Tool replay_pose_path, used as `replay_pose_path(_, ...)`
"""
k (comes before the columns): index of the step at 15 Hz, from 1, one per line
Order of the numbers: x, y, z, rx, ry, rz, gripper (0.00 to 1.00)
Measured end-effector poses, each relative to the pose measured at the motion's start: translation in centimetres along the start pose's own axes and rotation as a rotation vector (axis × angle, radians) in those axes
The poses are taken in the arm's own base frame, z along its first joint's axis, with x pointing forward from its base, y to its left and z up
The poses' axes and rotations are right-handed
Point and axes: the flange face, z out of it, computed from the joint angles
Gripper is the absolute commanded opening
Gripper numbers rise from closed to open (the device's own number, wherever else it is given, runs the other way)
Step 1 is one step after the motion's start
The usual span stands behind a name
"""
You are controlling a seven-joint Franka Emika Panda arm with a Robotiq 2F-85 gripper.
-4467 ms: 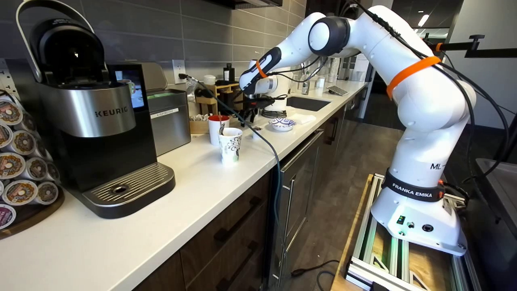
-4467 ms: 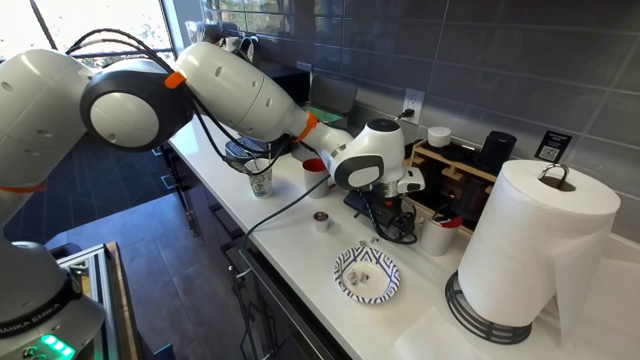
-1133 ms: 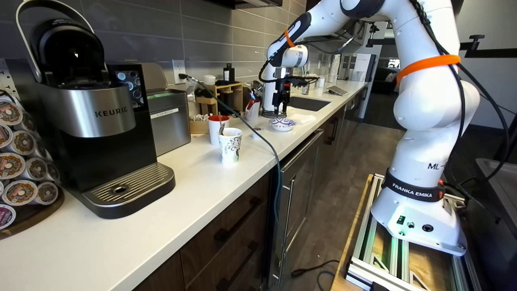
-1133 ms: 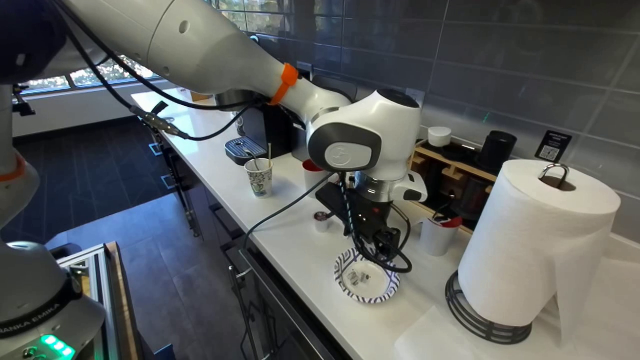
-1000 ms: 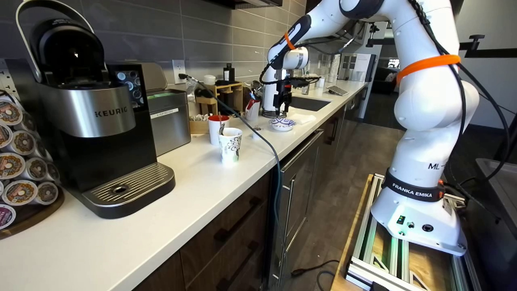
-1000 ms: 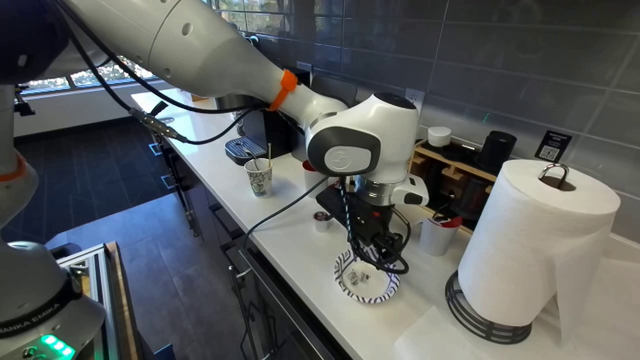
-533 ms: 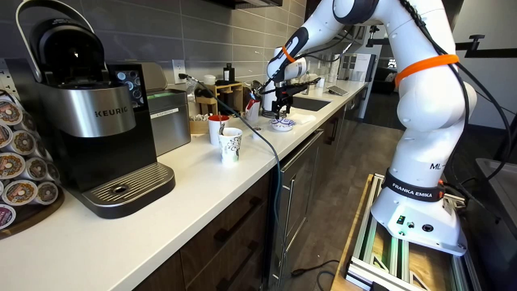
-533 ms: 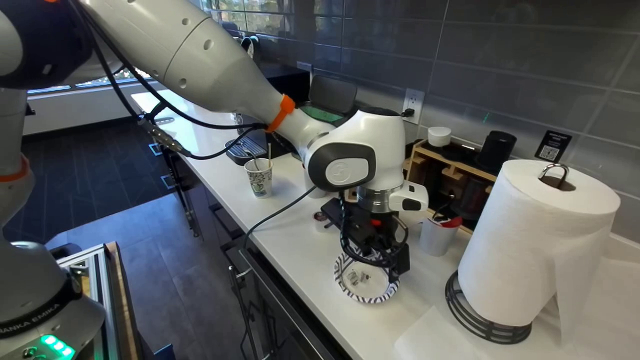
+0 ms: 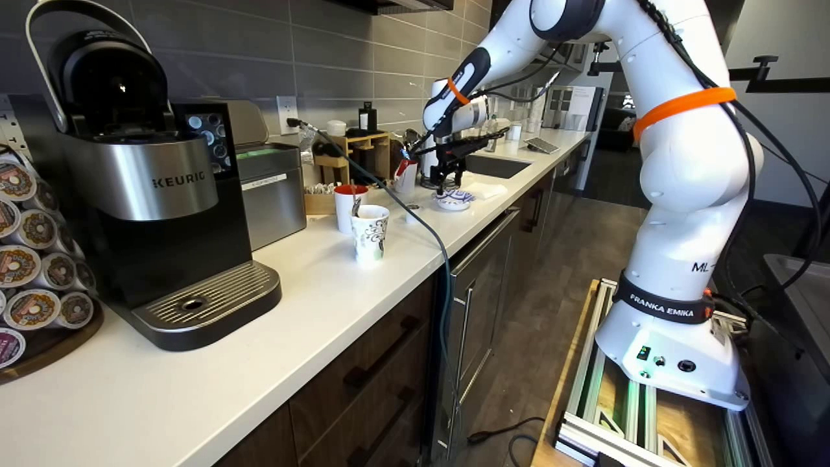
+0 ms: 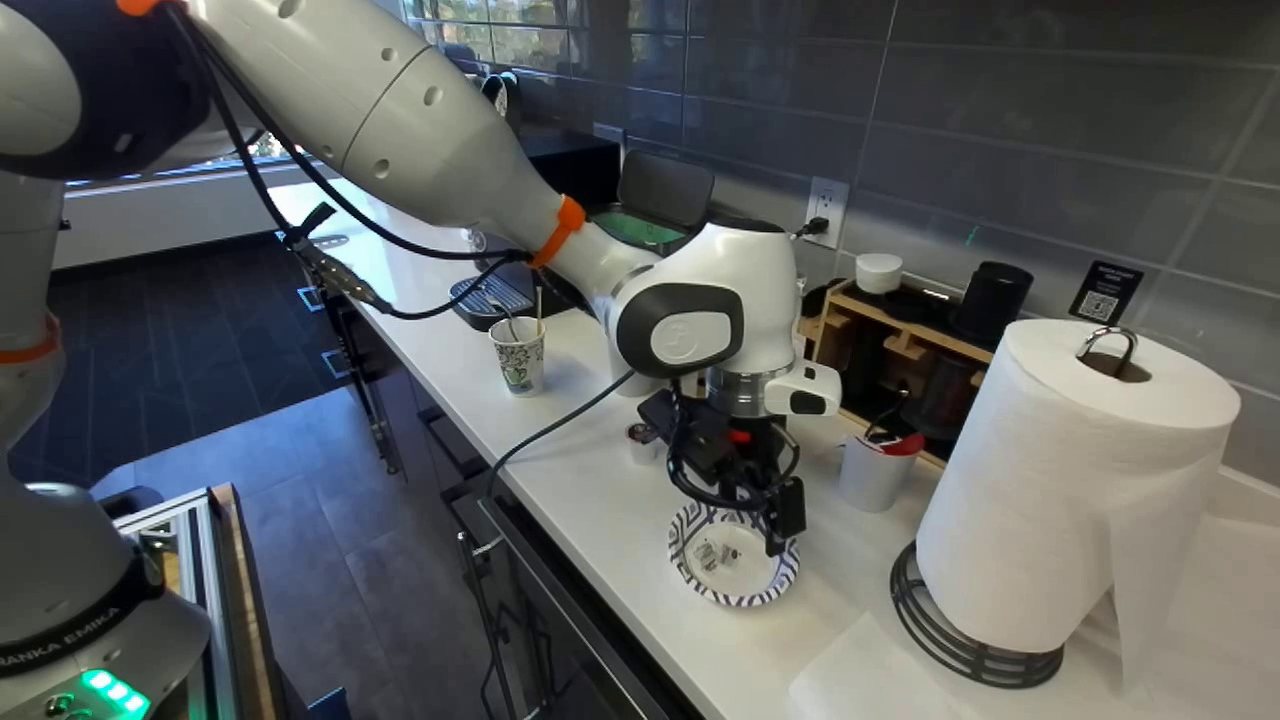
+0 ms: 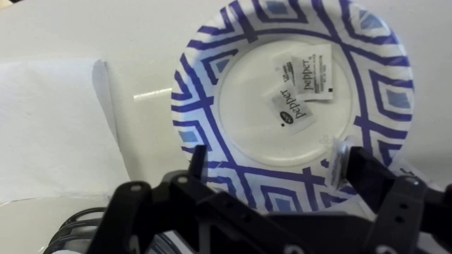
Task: Put the white sachets on the table into the white plate
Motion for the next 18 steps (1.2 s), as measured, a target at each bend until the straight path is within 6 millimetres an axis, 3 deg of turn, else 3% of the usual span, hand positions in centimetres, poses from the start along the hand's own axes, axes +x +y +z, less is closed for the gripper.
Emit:
replay_pose_path(7,0.5,-1.7,-0.8,0.049,0.019,0.011,1.00)
replay_pose_path(18,0.4,-1.7,-0.7,0.064,0.015,0.028,1.00)
